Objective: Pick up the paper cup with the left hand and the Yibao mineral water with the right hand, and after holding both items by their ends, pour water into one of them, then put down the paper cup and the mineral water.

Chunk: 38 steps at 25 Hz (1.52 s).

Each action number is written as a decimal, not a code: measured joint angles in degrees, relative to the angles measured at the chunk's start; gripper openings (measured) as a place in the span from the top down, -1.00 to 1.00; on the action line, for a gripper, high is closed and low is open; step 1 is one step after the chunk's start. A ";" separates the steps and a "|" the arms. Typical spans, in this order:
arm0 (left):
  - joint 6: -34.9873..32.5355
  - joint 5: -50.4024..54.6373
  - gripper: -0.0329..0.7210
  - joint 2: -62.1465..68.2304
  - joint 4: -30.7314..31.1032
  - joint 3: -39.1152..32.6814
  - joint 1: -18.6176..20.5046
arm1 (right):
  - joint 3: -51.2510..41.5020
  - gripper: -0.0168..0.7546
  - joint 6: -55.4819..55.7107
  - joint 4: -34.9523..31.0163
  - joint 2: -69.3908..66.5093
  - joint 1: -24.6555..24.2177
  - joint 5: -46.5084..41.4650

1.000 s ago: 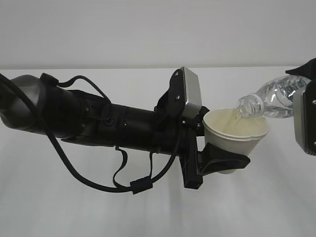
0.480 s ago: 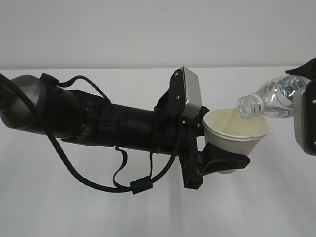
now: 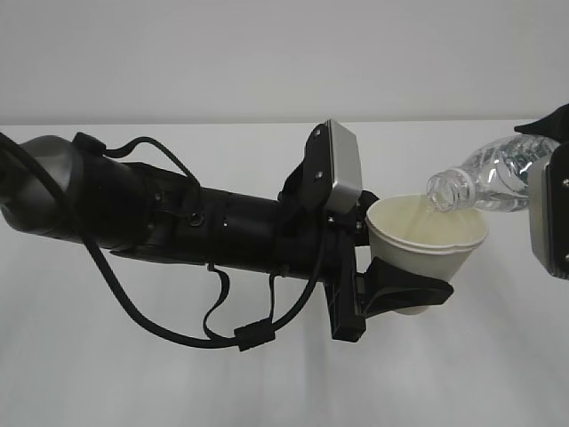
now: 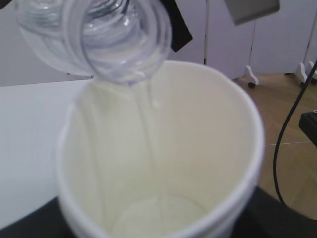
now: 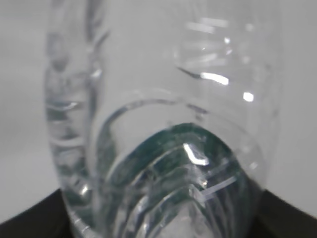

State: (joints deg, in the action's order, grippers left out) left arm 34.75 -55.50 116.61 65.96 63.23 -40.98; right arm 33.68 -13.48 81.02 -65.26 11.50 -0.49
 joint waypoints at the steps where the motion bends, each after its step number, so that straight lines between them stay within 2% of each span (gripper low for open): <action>1: 0.00 0.00 -0.24 0.00 0.00 0.00 0.00 | 0.00 -0.25 0.04 0.00 0.00 0.00 0.00; 38: 0.00 0.00 -0.24 0.00 0.00 0.00 0.00 | 0.00 -0.25 0.26 1.92 0.00 0.00 -0.21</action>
State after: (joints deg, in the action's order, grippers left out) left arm 34.75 -55.50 116.61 65.96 63.23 -40.98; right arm 33.68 -13.22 82.94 -65.26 11.50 -0.70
